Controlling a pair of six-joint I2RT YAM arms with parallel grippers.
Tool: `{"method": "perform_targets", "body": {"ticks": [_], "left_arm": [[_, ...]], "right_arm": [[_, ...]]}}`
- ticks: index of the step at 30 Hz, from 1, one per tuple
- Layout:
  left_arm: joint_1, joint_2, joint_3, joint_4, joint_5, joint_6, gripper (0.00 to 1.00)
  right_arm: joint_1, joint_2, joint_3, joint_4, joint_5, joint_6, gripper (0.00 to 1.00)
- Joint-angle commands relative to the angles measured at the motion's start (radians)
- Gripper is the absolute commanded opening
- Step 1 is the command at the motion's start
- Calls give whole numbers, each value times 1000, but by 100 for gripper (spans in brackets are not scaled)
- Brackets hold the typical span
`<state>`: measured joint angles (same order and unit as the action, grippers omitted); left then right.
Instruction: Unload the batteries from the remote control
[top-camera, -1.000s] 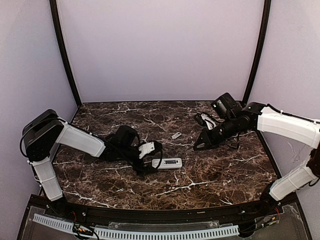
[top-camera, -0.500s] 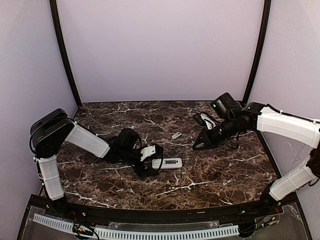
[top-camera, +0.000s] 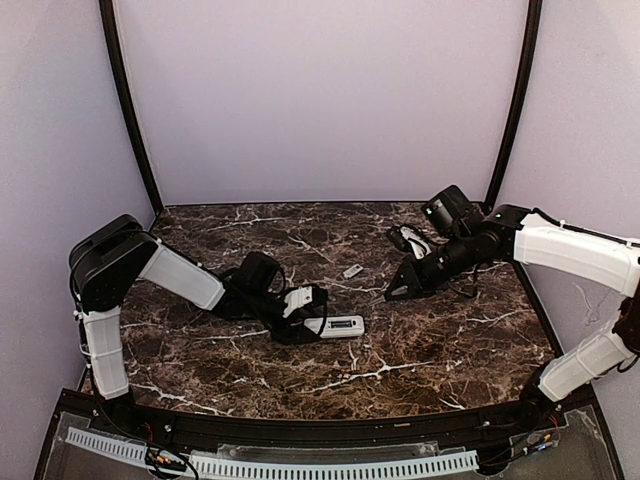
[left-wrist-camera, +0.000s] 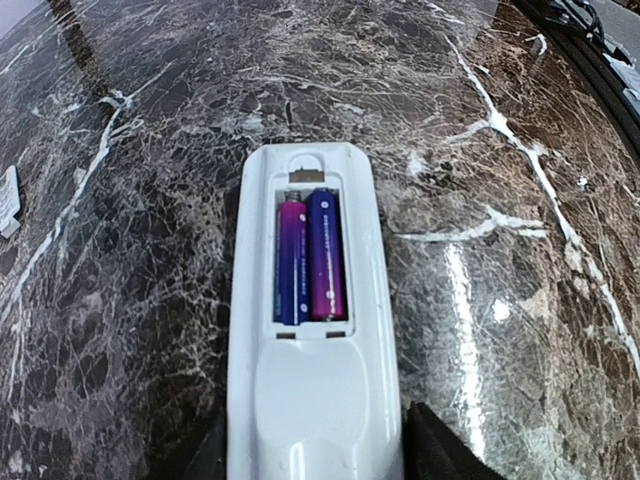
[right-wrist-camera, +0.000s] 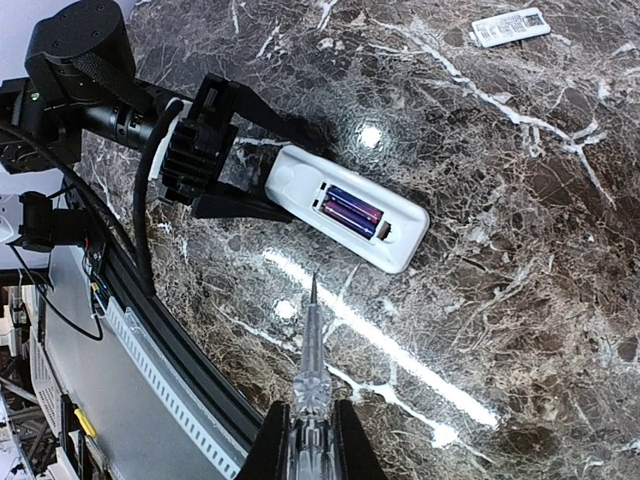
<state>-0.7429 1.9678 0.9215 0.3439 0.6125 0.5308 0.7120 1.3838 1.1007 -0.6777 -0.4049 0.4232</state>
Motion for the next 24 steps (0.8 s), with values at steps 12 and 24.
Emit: {"method": "perform_targets", "body": {"ticks": [12,24], "left_arm": [[-35,-51,16,-108,-48,10,18],[-87,-201,3,-72,-173,-151,2]], "right_arm": [[-6,-7,-5,15,5,-4,0],[-7,-45,17,-36,28,-9,0]]}}
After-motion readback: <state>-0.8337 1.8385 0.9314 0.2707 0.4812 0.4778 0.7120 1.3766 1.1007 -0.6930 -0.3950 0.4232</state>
